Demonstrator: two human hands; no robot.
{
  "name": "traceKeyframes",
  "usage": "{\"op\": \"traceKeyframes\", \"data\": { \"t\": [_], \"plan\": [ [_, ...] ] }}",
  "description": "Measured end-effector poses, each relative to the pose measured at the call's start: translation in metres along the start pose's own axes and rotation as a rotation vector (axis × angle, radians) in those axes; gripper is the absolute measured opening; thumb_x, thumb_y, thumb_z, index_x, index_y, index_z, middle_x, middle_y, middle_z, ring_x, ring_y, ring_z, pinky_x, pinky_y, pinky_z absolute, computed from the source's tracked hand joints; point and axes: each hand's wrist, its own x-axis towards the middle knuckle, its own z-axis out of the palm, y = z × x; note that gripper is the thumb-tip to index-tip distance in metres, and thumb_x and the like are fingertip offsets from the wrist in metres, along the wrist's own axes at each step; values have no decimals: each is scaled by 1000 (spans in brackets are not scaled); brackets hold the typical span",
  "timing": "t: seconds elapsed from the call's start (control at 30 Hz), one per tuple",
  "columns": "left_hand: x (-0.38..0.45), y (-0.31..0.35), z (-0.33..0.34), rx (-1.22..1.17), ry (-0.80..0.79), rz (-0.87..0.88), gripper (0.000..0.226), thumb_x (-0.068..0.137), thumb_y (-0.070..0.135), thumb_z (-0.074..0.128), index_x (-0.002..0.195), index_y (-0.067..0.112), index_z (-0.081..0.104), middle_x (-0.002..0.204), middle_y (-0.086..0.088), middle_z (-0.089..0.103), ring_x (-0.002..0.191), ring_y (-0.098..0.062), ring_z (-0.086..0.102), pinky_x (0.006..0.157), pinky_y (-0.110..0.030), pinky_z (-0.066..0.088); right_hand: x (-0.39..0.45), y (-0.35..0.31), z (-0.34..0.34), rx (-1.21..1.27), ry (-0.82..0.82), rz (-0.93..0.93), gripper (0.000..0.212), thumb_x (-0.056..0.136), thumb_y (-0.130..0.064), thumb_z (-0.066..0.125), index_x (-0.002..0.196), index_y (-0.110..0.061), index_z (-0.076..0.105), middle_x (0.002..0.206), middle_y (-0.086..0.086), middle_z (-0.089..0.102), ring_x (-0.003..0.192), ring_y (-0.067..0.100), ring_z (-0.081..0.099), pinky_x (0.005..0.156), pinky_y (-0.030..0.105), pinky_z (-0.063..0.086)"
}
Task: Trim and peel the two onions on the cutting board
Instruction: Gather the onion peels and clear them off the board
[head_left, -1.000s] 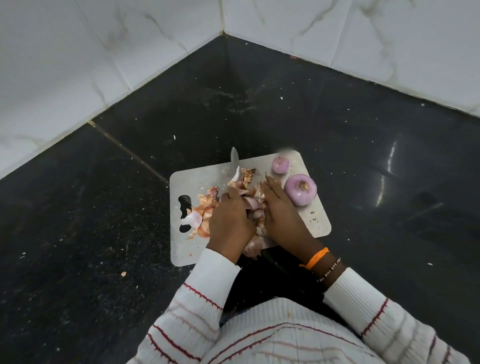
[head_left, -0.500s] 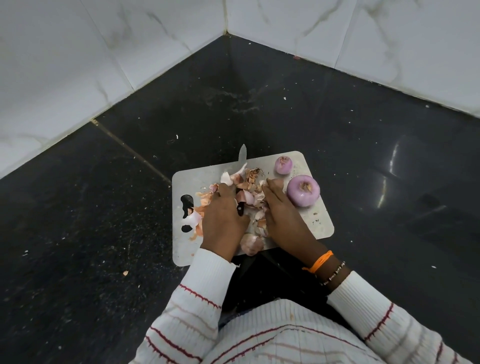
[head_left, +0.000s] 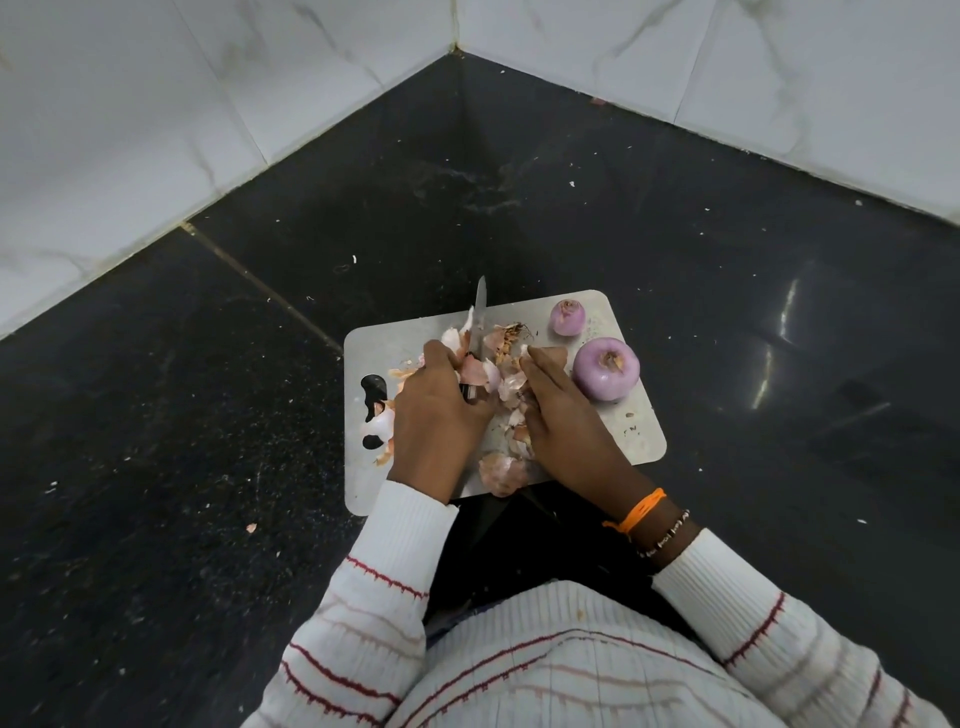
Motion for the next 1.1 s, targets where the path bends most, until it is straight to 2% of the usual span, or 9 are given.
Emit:
{"op": "traceKeyframes", "data": {
  "t": [0.13, 0.3, 0.43, 0.53, 0.67, 0.8, 0.9, 1.0, 1.1],
  "plan": [
    [4, -1, -6, -151, -68, -73, 43, 83, 19, 69, 116, 16, 42, 105, 2, 50, 90, -13, 48, 74, -22, 38, -1, -3, -1, -1, -5, 0, 54, 90, 3, 44, 141, 1, 30, 152, 17, 26, 142, 27, 22, 107, 12, 5],
    [6, -7, -11, -508, -219, -258, 37, 80, 14, 72, 108, 21, 49, 97, 0, 63, 88, -13, 60, 65, -22, 47, -1, -5, -1, 8, 20, -13, 55, 86, 6, 45, 139, 2, 34, 150, 18, 29, 141, 29, 24, 110, 16, 7],
    [5, -5, -11, -641, -279, -344, 37, 85, 9, 65, 119, 14, 53, 104, -8, 65, 84, -14, 61, 59, -22, 44, 0, -5, -1, 27, 49, -7, 52, 88, 4, 45, 139, 0, 36, 148, 17, 32, 139, 28, 27, 112, 24, 15],
    [5, -4, -13, -706, -310, -343, 32, 89, 8, 61, 120, 13, 54, 98, -4, 65, 83, -12, 61, 59, -20, 45, 0, -5, -1, 53, 65, -12, 53, 85, 6, 45, 138, 0, 38, 147, 17, 35, 138, 29, 30, 113, 29, 20],
    [2, -4, -16, -729, -272, -300, 28, 89, 3, 60, 113, 17, 54, 90, 0, 63, 78, -6, 59, 49, -8, 45, -1, -6, -1, 63, 84, -27, 55, 83, 9, 45, 137, 0, 39, 145, 18, 37, 136, 30, 32, 111, 24, 18],
    [0, -7, -18, -602, -188, -242, 33, 85, 3, 65, 110, 21, 54, 88, 2, 65, 80, -11, 62, 57, -21, 46, 0, -7, 3, 85, 87, -28, 60, 78, 7, 39, 138, 1, 37, 145, 19, 35, 136, 32, 30, 113, 27, 17],
    [0, -8, -25, -454, -66, -183, 34, 82, 7, 69, 106, 28, 56, 86, 7, 64, 75, -5, 62, 50, -18, 46, 4, -9, 5, 83, 103, -21, 57, 84, 5, 41, 140, 1, 32, 149, 21, 29, 140, 33, 23, 115, 32, 13],
    [-1, -10, -31, -387, -6, -152, 35, 80, 10, 70, 105, 30, 56, 85, 8, 66, 77, -4, 61, 61, -27, 52, 16, -10, 9, 76, 106, 5, 53, 93, -10, 40, 143, -1, 25, 153, 18, 21, 144, 28, 15, 115, 34, 10],
    [-5, -12, -30, -388, 0, -168, 34, 80, 11, 71, 106, 28, 57, 82, 7, 67, 72, -4, 61, 61, -34, 58, 32, -8, 16, 41, 88, 36, 54, 96, -17, 42, 145, -4, 22, 154, 16, 18, 145, 27, 10, 116, 42, 12]
  ]
}}
